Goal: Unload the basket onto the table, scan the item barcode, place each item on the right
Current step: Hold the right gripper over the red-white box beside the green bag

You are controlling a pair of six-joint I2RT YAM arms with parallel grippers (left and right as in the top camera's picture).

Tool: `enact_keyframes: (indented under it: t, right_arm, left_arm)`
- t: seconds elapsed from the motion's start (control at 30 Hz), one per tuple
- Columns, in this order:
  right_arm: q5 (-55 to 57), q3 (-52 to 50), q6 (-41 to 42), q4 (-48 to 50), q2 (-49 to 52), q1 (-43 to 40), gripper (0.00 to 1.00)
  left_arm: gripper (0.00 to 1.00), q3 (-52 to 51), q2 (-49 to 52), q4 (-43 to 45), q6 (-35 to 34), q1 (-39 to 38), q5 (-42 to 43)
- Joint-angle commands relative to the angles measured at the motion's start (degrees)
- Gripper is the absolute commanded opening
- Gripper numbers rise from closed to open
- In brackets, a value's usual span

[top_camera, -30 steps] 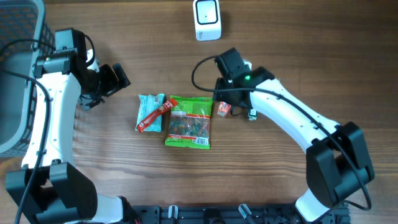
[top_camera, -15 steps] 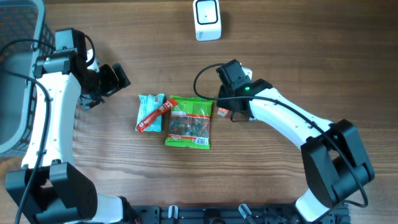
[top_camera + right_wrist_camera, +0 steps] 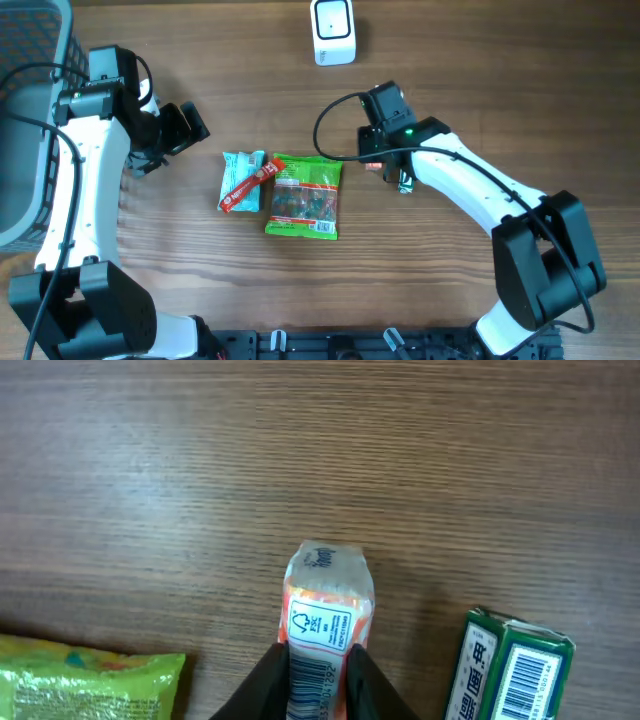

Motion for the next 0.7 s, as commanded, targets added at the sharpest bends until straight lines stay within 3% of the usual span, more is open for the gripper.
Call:
enact_keyframes:
  t: [0.0,0.13,0.53,0.67]
  right_arm:
    - [1.27,1.55,-2.91,0.57,-0.57,-0.04,0.18]
    - [2.47,1.57,-3.91,3.85,-0.63,-0.04,0.19]
    - [2.49,1.55,-3.98,1.51,-0.72,-0.04,0.18]
    - [2.47,1.55,-3.93,1.57,-0.72,-0.04,0.22]
  left_arm:
    - [1.00,-0.26,-0.74,0.15,-0.50,0.15,-0.35]
    - [1.00,-0.26,-0.74,0.15,-0.50,0.15,-0.35]
    - [1.00,-0.26,-0.74,0.15,-0.50,0.15,-0.35]
    - [1.00,-0.26,-0.74,0.15,-0.50,0.15,-0.35]
